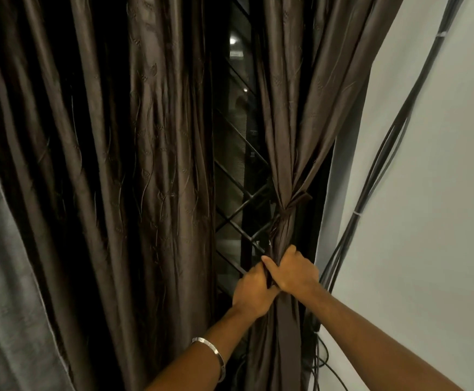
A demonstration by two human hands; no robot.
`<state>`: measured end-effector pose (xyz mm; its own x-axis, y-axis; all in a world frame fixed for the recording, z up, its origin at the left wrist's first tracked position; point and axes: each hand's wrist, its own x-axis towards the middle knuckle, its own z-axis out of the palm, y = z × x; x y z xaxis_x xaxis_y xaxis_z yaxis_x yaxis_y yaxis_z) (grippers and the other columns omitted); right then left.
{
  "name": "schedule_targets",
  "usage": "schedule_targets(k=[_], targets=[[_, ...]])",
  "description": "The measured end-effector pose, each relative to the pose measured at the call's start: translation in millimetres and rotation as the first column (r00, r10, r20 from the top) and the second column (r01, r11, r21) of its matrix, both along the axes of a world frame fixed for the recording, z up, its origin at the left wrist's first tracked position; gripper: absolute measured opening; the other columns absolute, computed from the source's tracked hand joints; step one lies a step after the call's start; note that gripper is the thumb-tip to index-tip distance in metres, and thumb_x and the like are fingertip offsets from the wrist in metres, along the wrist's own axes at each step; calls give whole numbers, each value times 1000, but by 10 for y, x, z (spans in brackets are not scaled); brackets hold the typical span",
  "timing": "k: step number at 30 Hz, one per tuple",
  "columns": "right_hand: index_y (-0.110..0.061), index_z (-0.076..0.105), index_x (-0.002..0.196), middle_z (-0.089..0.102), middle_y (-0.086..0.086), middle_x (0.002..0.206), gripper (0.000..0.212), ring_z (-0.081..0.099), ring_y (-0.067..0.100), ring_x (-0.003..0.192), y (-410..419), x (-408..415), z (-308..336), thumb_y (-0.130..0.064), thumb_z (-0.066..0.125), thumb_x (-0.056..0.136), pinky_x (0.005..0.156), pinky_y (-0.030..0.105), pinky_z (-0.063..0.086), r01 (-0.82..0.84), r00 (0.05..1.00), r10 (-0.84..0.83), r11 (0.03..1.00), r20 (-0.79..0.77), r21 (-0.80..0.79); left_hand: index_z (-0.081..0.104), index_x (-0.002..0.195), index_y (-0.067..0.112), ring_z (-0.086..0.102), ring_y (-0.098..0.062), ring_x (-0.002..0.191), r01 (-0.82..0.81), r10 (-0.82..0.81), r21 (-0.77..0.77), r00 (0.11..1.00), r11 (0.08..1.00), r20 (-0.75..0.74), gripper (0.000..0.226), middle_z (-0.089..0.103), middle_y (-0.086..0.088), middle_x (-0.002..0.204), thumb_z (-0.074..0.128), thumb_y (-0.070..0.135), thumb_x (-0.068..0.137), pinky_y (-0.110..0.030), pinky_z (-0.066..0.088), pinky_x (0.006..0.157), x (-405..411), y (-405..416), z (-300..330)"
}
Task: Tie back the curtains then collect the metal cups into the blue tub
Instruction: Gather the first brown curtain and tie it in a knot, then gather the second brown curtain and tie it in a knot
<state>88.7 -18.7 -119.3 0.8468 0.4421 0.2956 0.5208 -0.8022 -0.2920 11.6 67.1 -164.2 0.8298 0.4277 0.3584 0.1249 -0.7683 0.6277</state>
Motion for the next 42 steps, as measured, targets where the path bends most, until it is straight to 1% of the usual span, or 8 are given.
schedule_targets(k=[5,10,14,20,25,30,33,42], targets=[[-13,70,102,71,5,97,81,67,21,88,81,-297,82,-75,19,91,64,30,44,102,993,-74,928,91,-359,52,130,15,64,-21,103,120,-119,-35,993,992,21,44,66,-5,117,54,42,95,-28,51,78,-292,247,-55],[-12,62,123,64,9,124,80,63,25,109,266,-582,108,-73,20,93,79,34,47,189,981,-180,843,66,-504,56,134,20,62,-14,114,163,-158,-71,985,984,70,46,65,4,124,57,43,94,-27,52,92,-734,566,-111],[-12,64,118,66,9,121,75,64,25,107,512,-876,152,-72,26,93,80,33,48,212,976,-207,842,64,-496,62,81,23,58,-4,63,114,-121,43,958,993,260,25,60,14,67,56,44,94,-18,39,52,-1106,763,-72],[-18,65,99,70,7,101,70,66,28,93,1027,-1244,347,-76,29,87,74,35,51,54,998,-52,997,-33,48,55,65,23,51,-6,52,25,-52,59,858,998,511,32,50,12,55,62,43,89,-26,41,47,-1495,1136,256],[-28,34,147,51,-4,138,60,51,11,121,1432,-1424,623,-60,39,96,100,28,40,-96,867,414,684,-277,723,60,71,19,53,-6,65,-99,41,42,709,994,705,22,55,11,70,65,33,88,-26,46,60,-1851,1498,642],[-31,26,151,48,-1,146,95,47,18,133,1606,-1361,780,-84,46,75,115,43,35,-40,816,520,488,-254,872,63,88,15,57,-14,91,-223,167,-49,548,974,820,19,57,3,95,68,33,84,-43,49,81,-2155,1931,1146],[-33,35,146,52,2,142,82,50,20,130,1652,-1324,860,-80,47,80,113,48,38,-42,796,560,429,-229,902,60,102,15,53,-18,106,-310,265,-120,481,943,836,32,53,-2,110,72,36,81,-47,47,91,-2298,2173,1410],[-32,22,153,37,-4,153,120,38,14,139,1623,-1375,1291,-94,52,55,119,43,27,-215,761,646,338,-59,916,47,132,17,34,-17,138,-412,390,-208,429,887,815,74,38,-4,146,73,57,75,-48,32,113,-2368,2738,1823]])
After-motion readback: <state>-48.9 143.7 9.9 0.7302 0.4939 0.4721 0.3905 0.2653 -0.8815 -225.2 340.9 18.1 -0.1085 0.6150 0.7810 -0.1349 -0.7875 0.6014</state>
